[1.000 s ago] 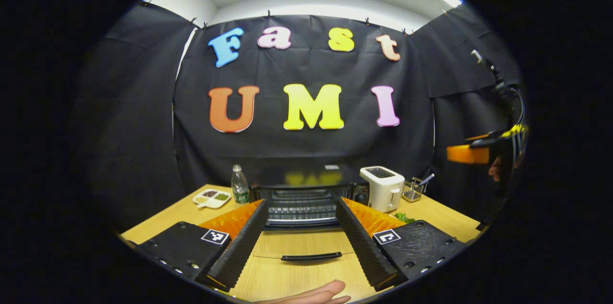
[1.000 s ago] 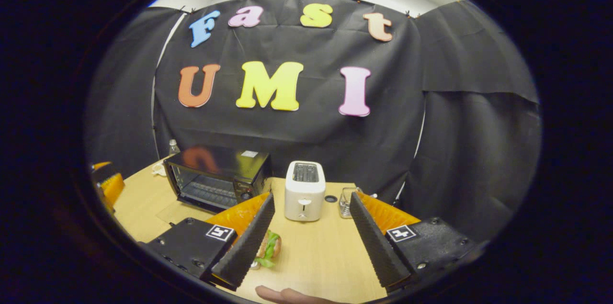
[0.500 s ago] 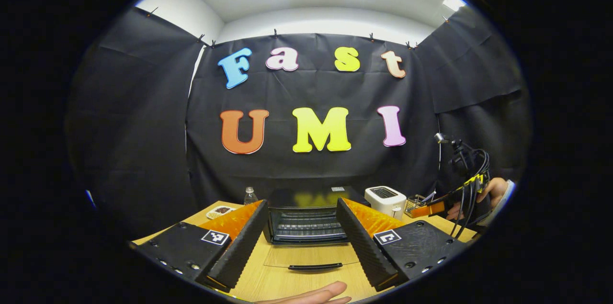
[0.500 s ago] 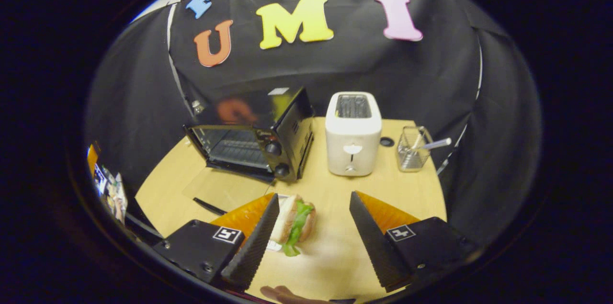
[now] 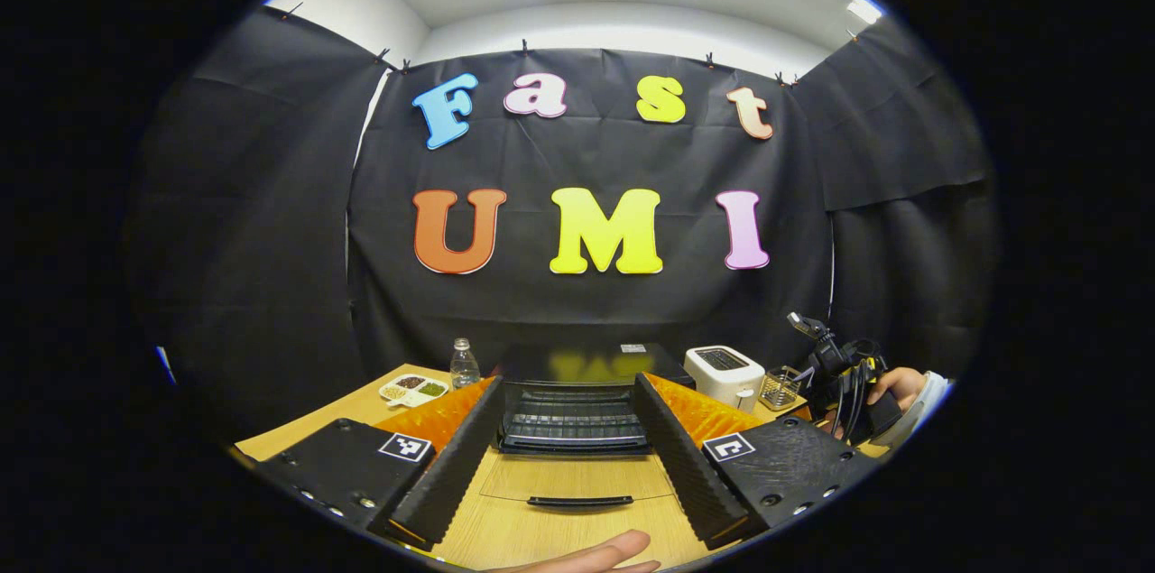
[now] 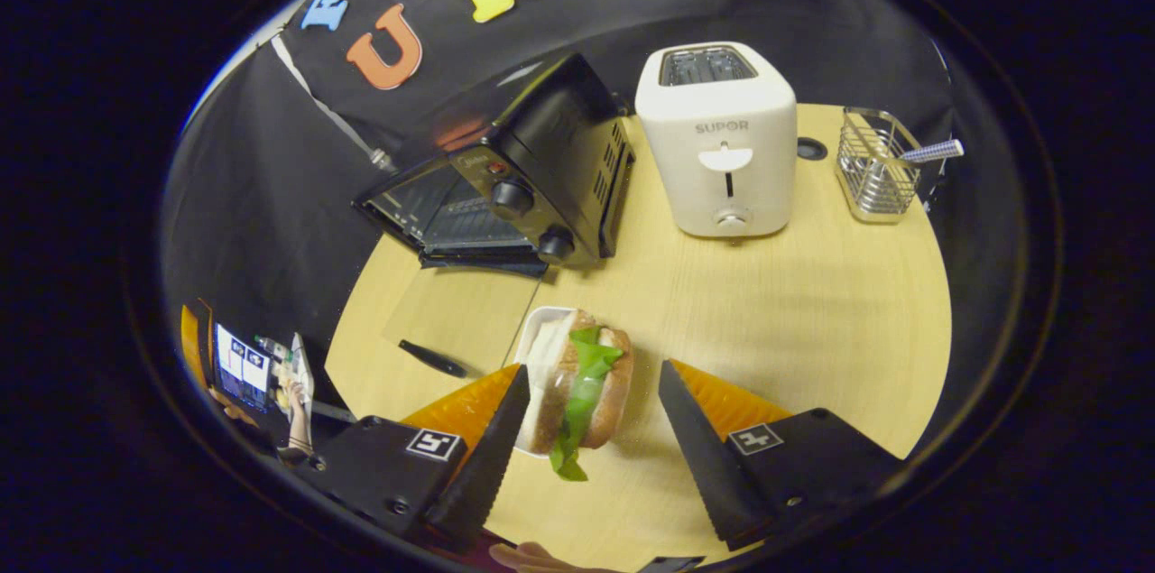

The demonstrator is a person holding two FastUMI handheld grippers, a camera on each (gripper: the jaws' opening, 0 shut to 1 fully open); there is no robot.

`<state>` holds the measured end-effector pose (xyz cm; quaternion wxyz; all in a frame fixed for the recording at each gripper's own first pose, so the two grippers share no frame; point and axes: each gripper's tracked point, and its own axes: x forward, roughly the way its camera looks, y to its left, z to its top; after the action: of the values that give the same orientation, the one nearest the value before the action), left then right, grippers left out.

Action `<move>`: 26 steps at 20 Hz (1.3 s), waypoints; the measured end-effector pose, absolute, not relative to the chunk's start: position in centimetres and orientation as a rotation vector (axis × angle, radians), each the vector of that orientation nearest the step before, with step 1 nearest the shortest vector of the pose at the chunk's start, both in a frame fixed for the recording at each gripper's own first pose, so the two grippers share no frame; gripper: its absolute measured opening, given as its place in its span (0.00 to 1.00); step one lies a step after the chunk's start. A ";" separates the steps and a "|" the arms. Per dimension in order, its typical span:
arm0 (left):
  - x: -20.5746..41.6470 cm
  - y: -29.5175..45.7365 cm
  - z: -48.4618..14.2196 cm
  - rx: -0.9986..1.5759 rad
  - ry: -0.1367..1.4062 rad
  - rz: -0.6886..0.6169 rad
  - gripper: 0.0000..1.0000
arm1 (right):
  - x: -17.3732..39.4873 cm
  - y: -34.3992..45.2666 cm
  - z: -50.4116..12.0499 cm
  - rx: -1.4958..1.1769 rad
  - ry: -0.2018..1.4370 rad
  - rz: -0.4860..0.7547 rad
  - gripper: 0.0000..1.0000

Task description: Open the electric oven with the left hand, put the food in, and close the electric oven.

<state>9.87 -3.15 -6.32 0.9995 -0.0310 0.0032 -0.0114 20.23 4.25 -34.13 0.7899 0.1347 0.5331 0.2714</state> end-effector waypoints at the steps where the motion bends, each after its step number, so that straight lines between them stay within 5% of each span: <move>1: 10.2 -3.0 -6.6 -0.059 0.013 -0.017 0.94 | 20.1 4.7 -34.5 0.305 1.168 0.605 0.80; 2: 10.3 -2.8 -6.9 -0.057 0.020 -0.008 0.94 | 20.1 4.9 -34.9 0.321 1.193 0.608 0.80; 3: 10.4 -2.8 -7.2 -0.053 0.026 -0.003 0.93 | 20.1 5.1 -35.5 0.338 1.221 0.591 0.91; 5: 10.5 -2.7 -7.8 -0.033 0.042 0.009 0.94 | 19.3 5.8 -35.6 0.383 1.272 0.618 0.90; 6: 10.6 -2.5 -8.0 -0.015 0.044 0.021 0.94 | 18.7 6.3 -35.7 0.407 1.302 0.631 0.73; 7: 10.6 -2.2 -7.9 0.003 0.043 0.033 0.94 | 18.2 6.6 -35.6 0.434 1.324 0.646 0.81; 12: 10.0 -2.4 -8.0 0.039 0.034 0.031 0.94 | 17.3 7.3 -35.0 0.525 1.336 0.605 0.39; 13: 9.7 -2.4 -7.9 0.032 0.032 0.025 0.95 | 16.8 7.4 -34.6 0.540 1.339 0.596 0.37; 14: 9.7 -2.3 -7.8 0.024 0.028 0.020 0.95 | 16.4 7.5 -34.2 0.549 1.338 0.589 0.44; 15: 9.4 -2.0 -7.9 0.017 0.025 0.018 0.95 | 15.8 7.4 -33.6 0.554 1.329 0.578 0.35; 16: 9.3 -1.7 -7.9 0.008 0.024 0.017 0.95 | 15.5 7.3 -32.9 0.556 1.316 0.569 0.43; 26: 6.5 2.3 -9.0 -0.046 0.022 0.023 0.95 | 12.1 13.8 -26.1 0.760 1.121 0.594 0.43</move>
<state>6.52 2.31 -9.04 0.9996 -0.0230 0.0110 0.0117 12.14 13.81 -26.05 0.7387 0.3465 0.5108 0.2707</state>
